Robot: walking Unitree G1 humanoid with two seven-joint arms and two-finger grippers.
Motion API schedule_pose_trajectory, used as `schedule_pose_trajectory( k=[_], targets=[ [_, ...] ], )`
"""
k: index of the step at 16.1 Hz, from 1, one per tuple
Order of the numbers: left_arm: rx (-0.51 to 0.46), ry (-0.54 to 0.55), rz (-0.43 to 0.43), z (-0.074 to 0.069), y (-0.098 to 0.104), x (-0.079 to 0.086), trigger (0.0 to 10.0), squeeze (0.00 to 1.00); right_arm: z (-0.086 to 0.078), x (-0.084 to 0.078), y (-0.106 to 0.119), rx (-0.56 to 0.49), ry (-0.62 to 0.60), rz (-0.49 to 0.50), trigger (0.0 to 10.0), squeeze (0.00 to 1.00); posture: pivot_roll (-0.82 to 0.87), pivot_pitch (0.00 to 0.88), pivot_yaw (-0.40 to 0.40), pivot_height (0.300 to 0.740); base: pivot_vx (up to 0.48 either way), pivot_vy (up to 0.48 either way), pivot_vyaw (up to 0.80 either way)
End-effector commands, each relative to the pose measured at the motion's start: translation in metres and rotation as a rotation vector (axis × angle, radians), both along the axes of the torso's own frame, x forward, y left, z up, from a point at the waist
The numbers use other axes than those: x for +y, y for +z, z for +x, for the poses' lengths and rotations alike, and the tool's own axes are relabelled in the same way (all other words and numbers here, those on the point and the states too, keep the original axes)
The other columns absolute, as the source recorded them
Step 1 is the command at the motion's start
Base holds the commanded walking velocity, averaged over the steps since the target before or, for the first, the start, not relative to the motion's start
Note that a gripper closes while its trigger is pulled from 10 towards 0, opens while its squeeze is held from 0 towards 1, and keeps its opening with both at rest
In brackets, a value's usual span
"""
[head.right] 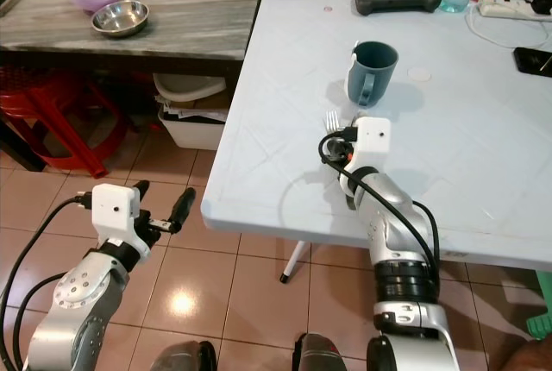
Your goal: Setting the table
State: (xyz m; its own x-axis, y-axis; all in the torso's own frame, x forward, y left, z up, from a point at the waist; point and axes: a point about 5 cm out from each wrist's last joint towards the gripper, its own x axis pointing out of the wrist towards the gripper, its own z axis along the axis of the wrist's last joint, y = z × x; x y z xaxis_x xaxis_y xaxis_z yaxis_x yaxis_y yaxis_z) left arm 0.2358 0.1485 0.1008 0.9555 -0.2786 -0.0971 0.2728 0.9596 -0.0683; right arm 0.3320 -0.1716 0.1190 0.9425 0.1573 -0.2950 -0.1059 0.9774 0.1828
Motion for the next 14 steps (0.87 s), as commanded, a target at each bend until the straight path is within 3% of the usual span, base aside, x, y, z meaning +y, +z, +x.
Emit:
schedule_pose_trajectory(
  k=[1, 4, 6, 10, 14],
  targets=[
    [0.035, -0.004, 0.006, 0.000, -0.006, -0.001, 10.0, 0.00, -0.023, 0.014, -0.051, 0.251, 0.028, 0.098, 0.0, 0.00, 0.07, 0.130, 0.061, 0.740, 0.000, 0.000, 0.00],
    [0.047, 0.016, 0.008, 0.003, -0.010, -0.005, 10.0, 0.00, -0.022, 0.024, -0.037, 0.167, 0.028, 0.155, 0.0, 0.00, 0.05, 0.115, 0.050, 0.740, 0.000, 0.000, 0.00],
    [0.044, 0.027, 0.052, 0.005, -0.013, -0.005, 10.0, 0.00, -0.024, 0.026, -0.035, 0.149, 0.047, 0.105, 0.0, 0.00, 0.04, 0.107, 0.044, 0.740, 0.000, 0.000, 0.00],
    [0.032, 0.050, 0.060, 0.007, -0.016, -0.008, 10.0, 0.00, -0.026, 0.027, -0.018, -0.025, -0.023, 0.080, 0.0, 0.00, 0.02, 0.077, 0.017, 0.740, 0.000, 0.480, 0.00],
    [-0.003, 0.018, 0.075, 0.011, -0.017, -0.021, 10.0, 0.00, -0.034, 0.019, -0.015, -0.082, -0.113, 0.058, 0.0, 0.00, 0.00, 0.064, 0.011, 0.740, 0.000, 0.480, 0.00]
  ],
)
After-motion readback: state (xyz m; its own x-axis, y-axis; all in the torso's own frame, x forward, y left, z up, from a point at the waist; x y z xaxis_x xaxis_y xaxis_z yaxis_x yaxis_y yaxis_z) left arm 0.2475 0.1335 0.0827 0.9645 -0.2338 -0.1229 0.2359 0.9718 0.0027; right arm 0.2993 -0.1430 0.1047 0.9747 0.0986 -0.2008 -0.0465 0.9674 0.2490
